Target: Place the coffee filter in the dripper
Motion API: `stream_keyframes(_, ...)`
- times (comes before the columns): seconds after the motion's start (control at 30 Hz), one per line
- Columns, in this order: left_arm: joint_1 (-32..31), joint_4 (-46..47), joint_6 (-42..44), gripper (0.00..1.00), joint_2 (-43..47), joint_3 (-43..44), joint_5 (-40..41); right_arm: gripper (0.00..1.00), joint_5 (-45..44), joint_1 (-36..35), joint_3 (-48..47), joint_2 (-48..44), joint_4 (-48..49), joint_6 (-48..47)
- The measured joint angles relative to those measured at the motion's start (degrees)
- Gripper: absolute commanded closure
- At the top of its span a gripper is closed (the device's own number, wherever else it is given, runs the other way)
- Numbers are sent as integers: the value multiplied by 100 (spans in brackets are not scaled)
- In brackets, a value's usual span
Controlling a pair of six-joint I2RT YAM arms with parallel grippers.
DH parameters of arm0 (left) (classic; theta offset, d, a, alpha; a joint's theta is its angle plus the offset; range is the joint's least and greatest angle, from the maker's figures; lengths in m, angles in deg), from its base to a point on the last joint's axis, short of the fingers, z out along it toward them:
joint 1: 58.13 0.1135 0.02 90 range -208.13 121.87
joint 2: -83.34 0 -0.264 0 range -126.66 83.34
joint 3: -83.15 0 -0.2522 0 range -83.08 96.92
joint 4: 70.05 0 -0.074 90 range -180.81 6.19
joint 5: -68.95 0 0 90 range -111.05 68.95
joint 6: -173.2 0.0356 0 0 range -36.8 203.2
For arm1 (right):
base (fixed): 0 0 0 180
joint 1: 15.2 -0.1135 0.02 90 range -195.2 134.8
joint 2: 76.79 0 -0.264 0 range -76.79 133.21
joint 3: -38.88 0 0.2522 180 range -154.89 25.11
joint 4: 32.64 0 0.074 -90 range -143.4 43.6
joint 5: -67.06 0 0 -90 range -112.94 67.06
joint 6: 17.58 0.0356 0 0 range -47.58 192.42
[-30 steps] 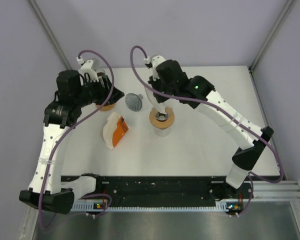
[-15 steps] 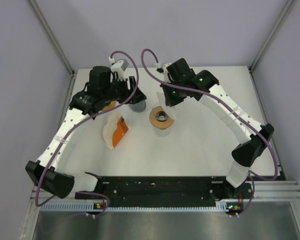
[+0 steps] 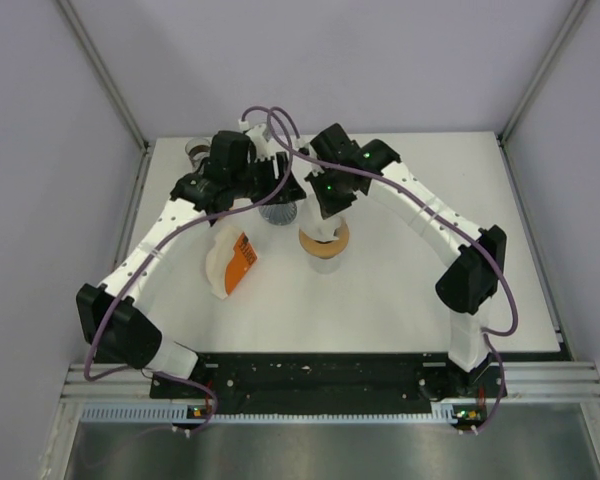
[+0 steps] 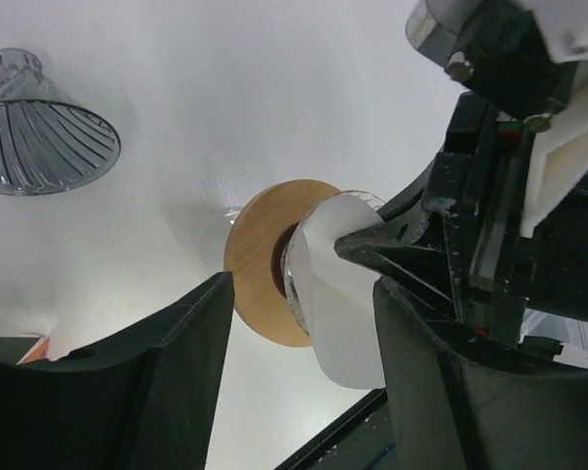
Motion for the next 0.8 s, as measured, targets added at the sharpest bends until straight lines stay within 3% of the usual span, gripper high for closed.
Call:
stream_keyframes(0.3,-426,-42,210,56,-273,-2,363,100,-70,13,0,7,0,-57)
stream_keyframes(0.47,-538,-37,435,76,-273,-109,586,86,-151,46,2,7,22,-114)
stream_keyframes(0.63,-553,-44,557,94,-280,-293,664,56,-101,107,4,4,129,-155)
stream_keyframes(0.8,-553,-42,588,100,-308,-334,651,47,0,149,13,-42,190,-190)
